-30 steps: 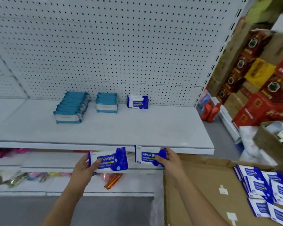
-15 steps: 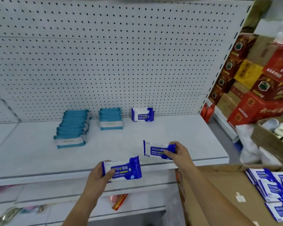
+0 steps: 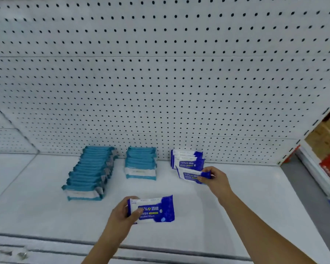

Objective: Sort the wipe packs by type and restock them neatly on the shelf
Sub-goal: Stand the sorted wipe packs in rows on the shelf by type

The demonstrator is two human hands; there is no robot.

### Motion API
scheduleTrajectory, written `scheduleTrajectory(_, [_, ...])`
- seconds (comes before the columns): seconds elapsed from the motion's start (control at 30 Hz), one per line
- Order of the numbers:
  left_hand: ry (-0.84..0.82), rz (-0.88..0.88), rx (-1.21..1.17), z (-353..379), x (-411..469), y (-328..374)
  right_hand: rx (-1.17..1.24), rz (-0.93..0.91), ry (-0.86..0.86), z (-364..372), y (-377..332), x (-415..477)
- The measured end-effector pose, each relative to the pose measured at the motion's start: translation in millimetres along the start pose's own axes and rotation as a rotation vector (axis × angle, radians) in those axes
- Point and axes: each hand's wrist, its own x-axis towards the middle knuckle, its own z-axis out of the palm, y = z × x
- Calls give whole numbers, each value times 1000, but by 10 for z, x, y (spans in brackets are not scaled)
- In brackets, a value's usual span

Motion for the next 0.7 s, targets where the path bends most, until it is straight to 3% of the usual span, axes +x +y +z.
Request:
scheduleTrajectory(0.17, [5,-19,9,207,324,149,-68,10,54,51,146,435])
scheduleTrajectory(0.47, [-150,-56,44,477,655,205,-171,-84,233,239,120,698])
scheduleTrajectory(0.7, [-213,-50,82,650,813,172,-69,-62,207,374,192,695])
